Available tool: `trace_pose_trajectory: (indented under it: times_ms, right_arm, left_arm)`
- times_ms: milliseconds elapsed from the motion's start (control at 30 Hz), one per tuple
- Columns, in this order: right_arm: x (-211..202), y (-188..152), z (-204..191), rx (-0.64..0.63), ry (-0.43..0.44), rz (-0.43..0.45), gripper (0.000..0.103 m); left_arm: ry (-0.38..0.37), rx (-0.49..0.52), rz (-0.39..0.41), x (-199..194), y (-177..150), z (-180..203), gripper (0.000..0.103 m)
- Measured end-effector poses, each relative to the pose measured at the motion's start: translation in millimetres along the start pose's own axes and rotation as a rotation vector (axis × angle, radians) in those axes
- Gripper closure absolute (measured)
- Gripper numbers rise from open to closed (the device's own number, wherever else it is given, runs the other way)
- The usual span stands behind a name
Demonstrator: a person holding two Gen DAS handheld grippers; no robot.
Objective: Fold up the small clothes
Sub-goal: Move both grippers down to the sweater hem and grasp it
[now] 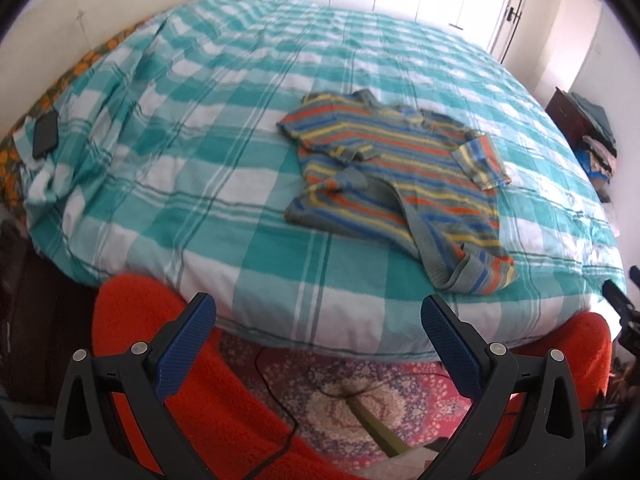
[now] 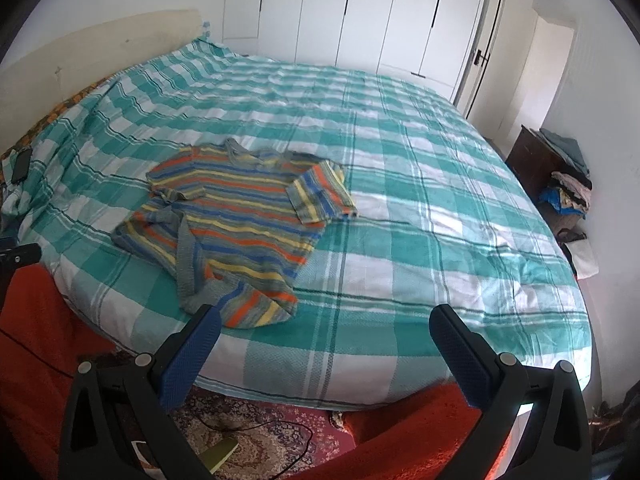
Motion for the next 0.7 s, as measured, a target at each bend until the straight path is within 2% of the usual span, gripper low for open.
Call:
trace_pose_trajectory:
  times_ms: [100, 200, 333, 400, 467, 533, 600, 700]
  right_arm:
    - [27, -13, -22, -0.057, 0.059, -0.069, 0.0]
    - [55, -28, -63, -0.189, 0.149, -0.124, 0.003]
    - [99, -50, -111, -0.381, 0.195, -0.186, 0.013]
    - [119, -57, -124, -0.454, 0.186, -0.216, 0.025]
    - [127, -51, -122, -0.42, 0.211, -0.238, 0.028]
    - [134, -31, -108, -0.288, 0.255, -0.254, 0.028]
    - [146, -16, -91, -0.204, 0.238, -0.279, 0.029]
    - [169, -2, -71, -0.168, 0.205, -0.333, 0.034]
  left_arm:
    - [-0.023, -0.01, -0.026, 7, -6, 1, 0.001]
    - [-0.047, -0.013, -0.036, 11, -6, 4, 0.001]
    - [-0.06, -0.004, -0.055, 15, -9, 8, 0.001]
    - [-0.059, 0.001, -0.068, 17, -11, 8, 0.001]
    - [-0.047, 0.014, -0.076, 20, -13, 6, 0.001]
    - [-0.02, 0.044, -0.073, 25, -10, -1, 0.001]
    - [-0.006, 0.09, -0.065, 37, -1, -8, 0.001]
    - [-0.059, 0.177, -0.079, 78, 31, -13, 0.001]
Point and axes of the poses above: each gripper's, at about its wrist camera, not at the fingertips, and x roughly the way its jaws point, z to its right, y to its top, the point moved 7 cm from there along x, roughly the way its jaws point, and after that the axes turned 14 degrees about x, right-handed, at the moved point
